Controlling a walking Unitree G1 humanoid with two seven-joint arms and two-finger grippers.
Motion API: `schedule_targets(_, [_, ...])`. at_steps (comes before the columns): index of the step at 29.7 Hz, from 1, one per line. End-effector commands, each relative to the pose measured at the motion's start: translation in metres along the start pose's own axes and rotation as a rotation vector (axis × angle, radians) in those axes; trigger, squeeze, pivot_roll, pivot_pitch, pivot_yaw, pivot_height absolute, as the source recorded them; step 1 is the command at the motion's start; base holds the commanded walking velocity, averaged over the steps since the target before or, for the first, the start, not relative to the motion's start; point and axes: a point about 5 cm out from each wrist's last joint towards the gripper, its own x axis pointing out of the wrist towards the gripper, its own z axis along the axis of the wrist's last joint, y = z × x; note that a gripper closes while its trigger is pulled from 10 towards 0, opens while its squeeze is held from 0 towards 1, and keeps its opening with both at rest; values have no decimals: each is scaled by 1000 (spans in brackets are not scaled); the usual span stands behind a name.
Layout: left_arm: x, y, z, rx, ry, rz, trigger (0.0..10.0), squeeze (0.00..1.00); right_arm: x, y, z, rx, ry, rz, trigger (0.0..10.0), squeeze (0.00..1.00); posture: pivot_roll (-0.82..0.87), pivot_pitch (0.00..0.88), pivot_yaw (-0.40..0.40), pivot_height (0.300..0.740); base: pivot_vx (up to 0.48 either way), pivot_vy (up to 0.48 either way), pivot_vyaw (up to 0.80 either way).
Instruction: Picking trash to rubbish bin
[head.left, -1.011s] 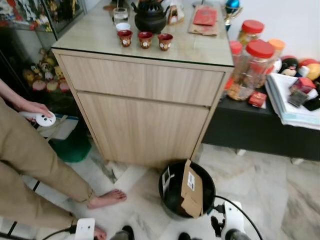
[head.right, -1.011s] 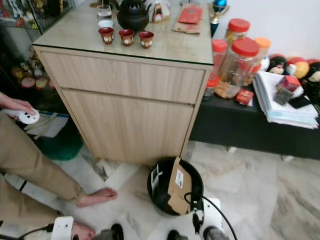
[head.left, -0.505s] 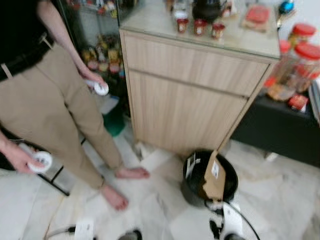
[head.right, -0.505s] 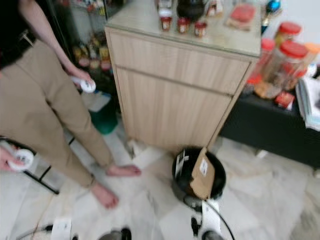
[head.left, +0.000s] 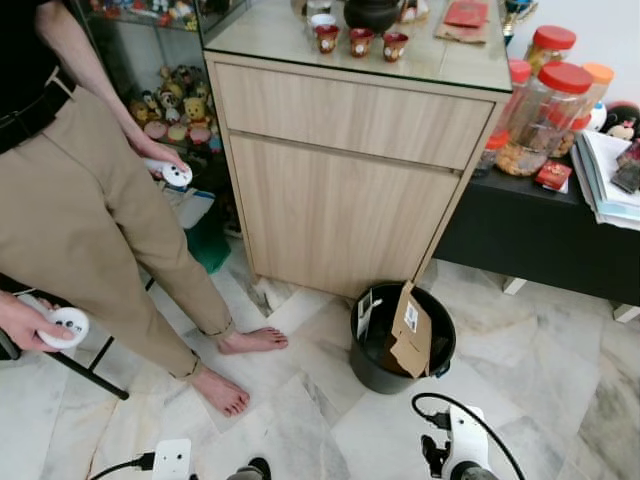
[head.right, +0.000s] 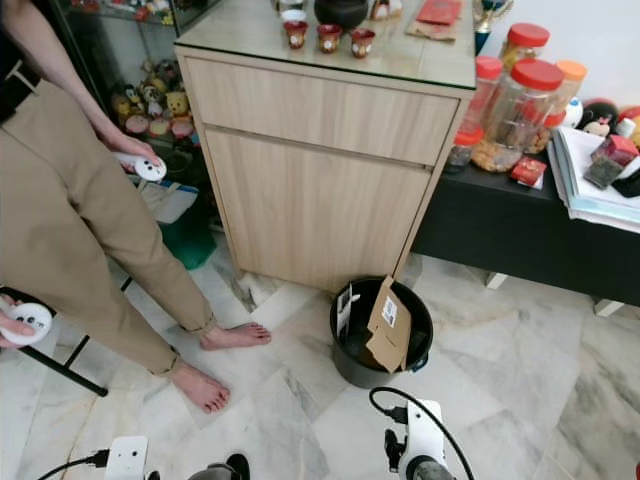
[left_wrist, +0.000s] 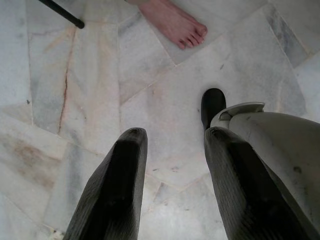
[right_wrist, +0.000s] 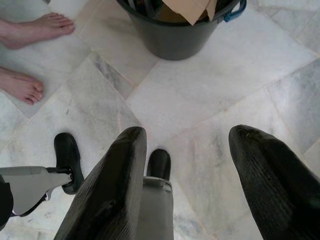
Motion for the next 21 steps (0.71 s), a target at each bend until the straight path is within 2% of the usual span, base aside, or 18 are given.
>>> schedule_targets(1, [-2,1,-7,-14,24,1,10000,0,-1,-3,-4,16,7,-11,10000,0,90,185,-41,740,0,0,0])
schedule_targets(21, [-2,0,-6,-20,21,-2,10000,0,-1,-2,-2,19,1,-9,10000,0,89,185,-43,740,-246,0,0])
